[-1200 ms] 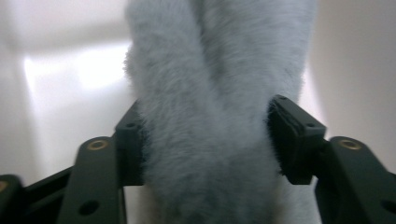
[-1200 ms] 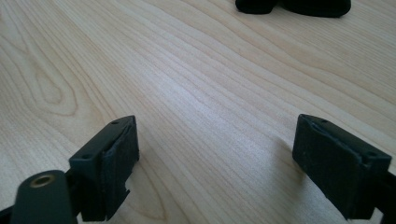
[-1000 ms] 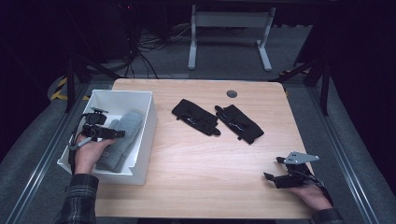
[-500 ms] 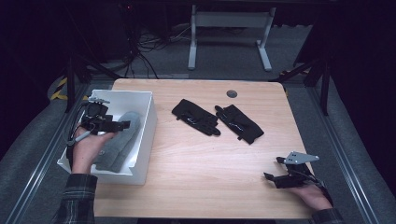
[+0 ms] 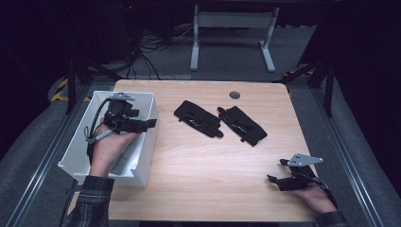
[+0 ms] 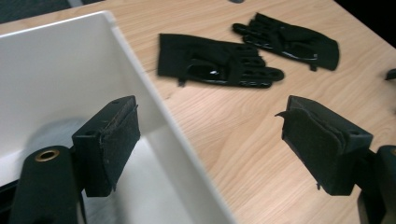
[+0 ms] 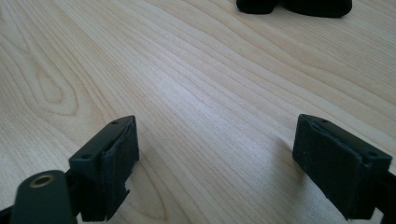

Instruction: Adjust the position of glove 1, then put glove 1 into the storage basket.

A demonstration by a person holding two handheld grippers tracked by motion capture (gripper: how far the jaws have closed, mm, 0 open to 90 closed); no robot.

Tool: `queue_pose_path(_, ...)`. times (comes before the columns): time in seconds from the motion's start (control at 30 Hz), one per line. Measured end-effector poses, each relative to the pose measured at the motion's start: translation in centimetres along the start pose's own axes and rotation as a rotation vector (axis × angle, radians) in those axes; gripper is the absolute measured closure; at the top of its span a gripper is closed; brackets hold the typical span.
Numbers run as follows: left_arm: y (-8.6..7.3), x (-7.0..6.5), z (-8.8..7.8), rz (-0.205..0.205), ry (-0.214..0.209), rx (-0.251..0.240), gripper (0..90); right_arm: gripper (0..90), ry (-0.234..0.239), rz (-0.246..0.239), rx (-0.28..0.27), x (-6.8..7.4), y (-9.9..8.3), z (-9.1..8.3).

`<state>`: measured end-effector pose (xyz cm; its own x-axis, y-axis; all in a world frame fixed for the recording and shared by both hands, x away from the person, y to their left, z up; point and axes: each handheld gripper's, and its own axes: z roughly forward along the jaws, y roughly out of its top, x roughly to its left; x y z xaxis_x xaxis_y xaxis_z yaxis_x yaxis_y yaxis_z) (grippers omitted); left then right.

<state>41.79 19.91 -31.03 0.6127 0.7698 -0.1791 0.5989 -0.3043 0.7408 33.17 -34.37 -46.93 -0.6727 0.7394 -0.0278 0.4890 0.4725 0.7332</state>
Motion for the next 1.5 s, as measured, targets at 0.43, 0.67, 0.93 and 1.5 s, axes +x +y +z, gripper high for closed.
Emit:
queue_pose_path(0.43, 1.1, -5.3, 3.3, 0.098, -0.103, 0.001, 19.1, 13.9, 0.002, -0.002, 0.003, 0.0, 0.1, 0.1)
queue_pose_path(0.67, 0.5, -6.8, 6.0, 0.119, -0.129, 0.028, 18.7, 13.8, 0.001, 0.000, 0.002, 0.0, 0.1, 0.1)
queue_pose_path(0.93, -0.6, -8.1, 8.3, 0.143, -0.147, 0.050, 18.0, 13.8, 0.001, 0.000, 0.002, 0.0, 0.1, 0.1)
queue_pose_path(1.5, -7.4, -9.5, 13.7, 0.240, -0.124, 0.172, 13.0, 42.5, -0.018, 0.006, 0.000, -0.1, 2.4, 0.1)
